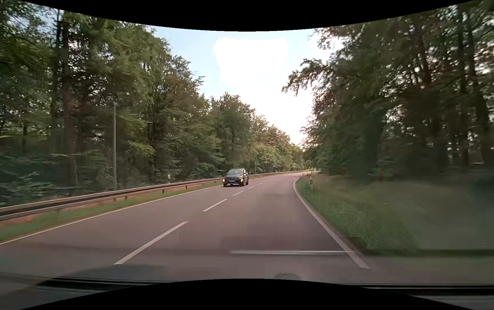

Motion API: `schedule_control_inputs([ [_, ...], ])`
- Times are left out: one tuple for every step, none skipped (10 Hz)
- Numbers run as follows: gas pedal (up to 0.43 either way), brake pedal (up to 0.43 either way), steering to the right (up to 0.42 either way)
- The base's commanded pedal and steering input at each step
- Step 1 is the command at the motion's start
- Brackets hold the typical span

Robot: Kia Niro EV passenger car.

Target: Follow the waypoints while adhering to traffic rules and regulations

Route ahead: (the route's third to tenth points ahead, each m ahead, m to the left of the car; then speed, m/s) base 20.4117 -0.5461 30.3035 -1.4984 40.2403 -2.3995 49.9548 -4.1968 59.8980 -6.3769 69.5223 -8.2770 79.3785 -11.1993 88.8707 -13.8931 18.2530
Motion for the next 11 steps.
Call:
schedule_control_inputs([
  [0.098, 0.0, 0.013],
  [0.067, 0.0, 0.014],
  [0.047, 0.0, 0.014],
  [0.028, 0.0, 0.015],
  [0.008, 0.0, 0.015],
  [0.0, 0.0, 0.015],
  [0.0, 0.0, 0.015],
  [0.0, 0.0, 0.015],
  [0.0, 0.0, 0.015],
  [0.0, 0.0, 0.015],
  [0.0, 0.0, 0.015],
])
